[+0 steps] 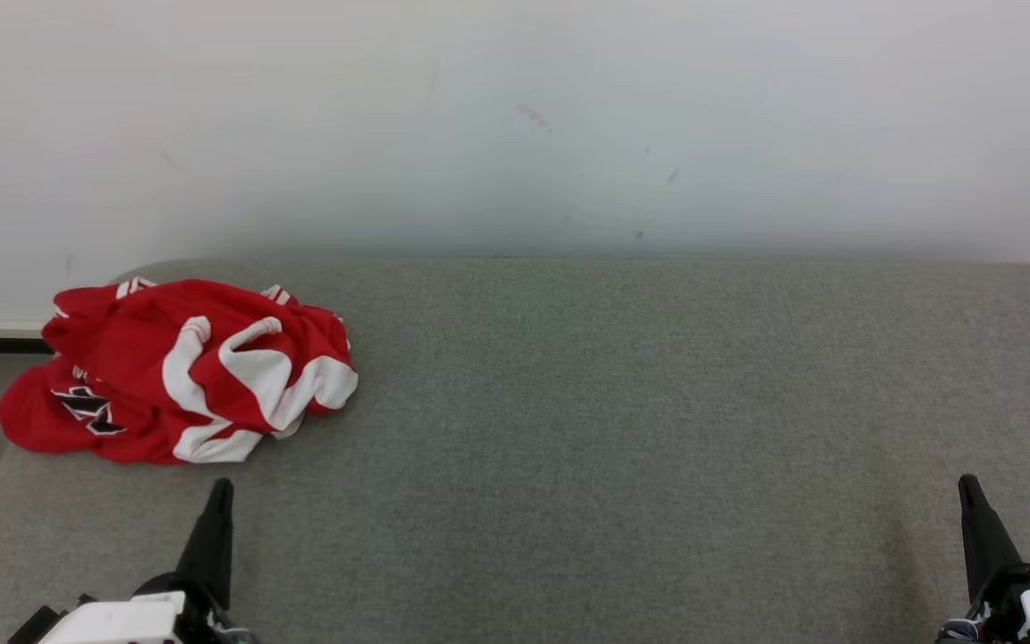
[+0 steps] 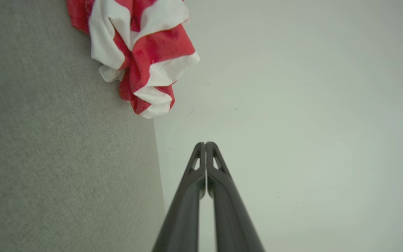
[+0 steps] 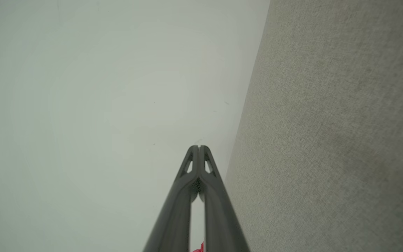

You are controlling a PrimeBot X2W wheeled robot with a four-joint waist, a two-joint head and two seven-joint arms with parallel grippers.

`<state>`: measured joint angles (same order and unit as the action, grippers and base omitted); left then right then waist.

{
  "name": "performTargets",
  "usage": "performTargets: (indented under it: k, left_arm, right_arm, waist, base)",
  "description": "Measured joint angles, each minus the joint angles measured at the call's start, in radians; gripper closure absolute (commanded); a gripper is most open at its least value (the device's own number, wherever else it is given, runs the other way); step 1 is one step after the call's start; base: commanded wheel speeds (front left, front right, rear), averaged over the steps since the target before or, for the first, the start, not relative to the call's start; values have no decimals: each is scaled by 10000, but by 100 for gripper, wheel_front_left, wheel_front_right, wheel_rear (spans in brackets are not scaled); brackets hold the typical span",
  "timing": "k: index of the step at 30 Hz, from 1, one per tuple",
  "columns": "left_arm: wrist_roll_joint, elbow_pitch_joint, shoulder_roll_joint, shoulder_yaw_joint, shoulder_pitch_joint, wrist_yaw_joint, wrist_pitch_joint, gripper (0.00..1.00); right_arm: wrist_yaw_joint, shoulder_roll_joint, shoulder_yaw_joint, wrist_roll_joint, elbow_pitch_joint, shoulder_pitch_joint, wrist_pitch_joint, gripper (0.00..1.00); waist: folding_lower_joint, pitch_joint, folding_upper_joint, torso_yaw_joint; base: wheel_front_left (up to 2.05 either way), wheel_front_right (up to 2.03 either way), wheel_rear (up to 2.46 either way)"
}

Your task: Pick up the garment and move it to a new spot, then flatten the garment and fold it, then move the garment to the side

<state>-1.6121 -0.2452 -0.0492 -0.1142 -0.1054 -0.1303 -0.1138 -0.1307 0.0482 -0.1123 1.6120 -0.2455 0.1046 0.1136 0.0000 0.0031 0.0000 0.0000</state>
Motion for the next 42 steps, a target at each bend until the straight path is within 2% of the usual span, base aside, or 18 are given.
performTargets:
  k: [20,21,31,42]
  left_arm:
    - [0,0,0,0,0,0,0,100]
    - [0,-25,6,0,13,0,6,0]
    - [127,-328,98,332,313,2,305,0]
    - [1473,-320,96,692,291,4,840,0]
  right_arm:
    - [0,0,0,0,0,0,0,100]
    - [0,-8,4,0,-25,-14,-4,0]
    - [6,-134,180,-222,-186,-360,-328,0]
    - [6,63,472,-2150,159,-455,-846,0]
  waist:
    - [0,0,0,0]
    - [0,0,0,0]
    - [0,3,0,9]
    - [1,-2,0,17]
  base:
    - [0,0,0]
    - [0,0,0]
    - [0,0,0]
    - [0,0,0]
